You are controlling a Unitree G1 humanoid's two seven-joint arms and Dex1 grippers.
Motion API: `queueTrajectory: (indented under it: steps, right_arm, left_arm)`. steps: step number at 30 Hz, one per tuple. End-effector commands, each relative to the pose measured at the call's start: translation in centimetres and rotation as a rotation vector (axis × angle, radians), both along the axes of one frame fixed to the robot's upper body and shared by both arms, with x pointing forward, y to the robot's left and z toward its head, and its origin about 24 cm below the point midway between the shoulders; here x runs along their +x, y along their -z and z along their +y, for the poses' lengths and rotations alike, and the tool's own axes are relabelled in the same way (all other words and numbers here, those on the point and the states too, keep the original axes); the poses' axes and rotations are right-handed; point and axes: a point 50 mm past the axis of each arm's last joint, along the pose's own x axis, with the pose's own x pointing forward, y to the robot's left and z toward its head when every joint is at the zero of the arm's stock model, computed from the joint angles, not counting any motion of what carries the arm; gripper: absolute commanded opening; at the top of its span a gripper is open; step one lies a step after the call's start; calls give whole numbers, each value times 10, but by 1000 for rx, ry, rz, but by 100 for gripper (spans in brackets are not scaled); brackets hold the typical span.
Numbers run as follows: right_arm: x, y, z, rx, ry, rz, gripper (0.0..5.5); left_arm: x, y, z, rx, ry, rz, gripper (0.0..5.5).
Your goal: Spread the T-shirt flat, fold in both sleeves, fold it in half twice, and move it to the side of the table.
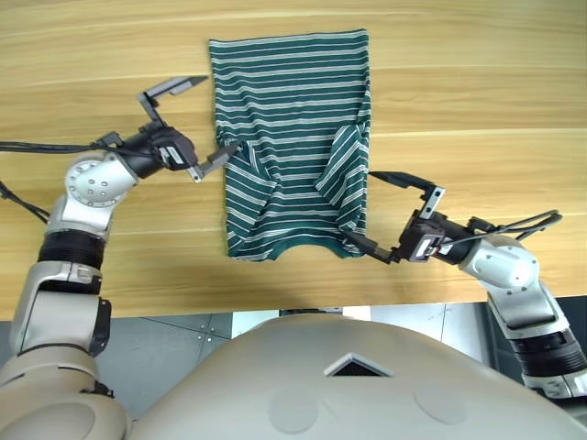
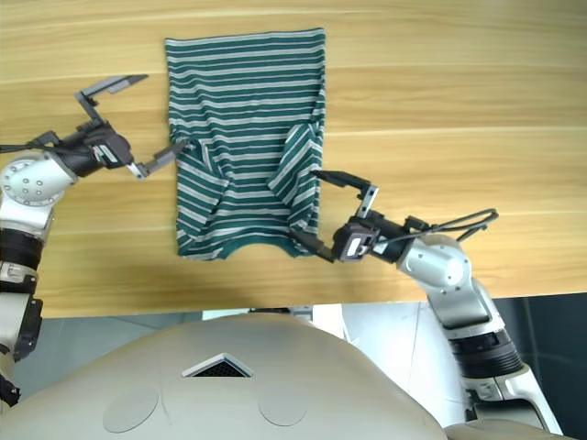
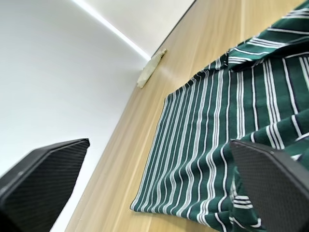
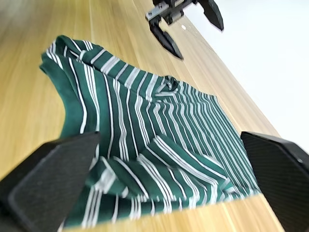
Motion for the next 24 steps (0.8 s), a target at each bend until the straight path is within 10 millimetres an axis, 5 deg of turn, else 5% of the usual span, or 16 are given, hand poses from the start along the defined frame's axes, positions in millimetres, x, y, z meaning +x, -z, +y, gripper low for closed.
queueTrajectory:
  steps: [1, 5, 9, 15, 24]
  right_arm:
    - [-1, -1, -31, -174, 38, 2, 537]
    - [-9, 2, -54, -325, 60, 47, 537]
    - [-21, 8, -55, -392, -5, 98, 537]
    - [-26, 31, -31, -385, -116, 139, 537]
    - [-18, 46, -10, -370, -178, 126, 537]
  left_arm:
    - [-25, 12, 13, 143, 89, 123, 540]
    - [-52, 25, 34, 281, 134, 278, 540]
    - [-79, 34, 41, 344, 201, 390, 540]
    - [-102, 53, 25, 383, 321, 479, 540]
    - [-105, 67, 1, 349, 406, 517, 540]
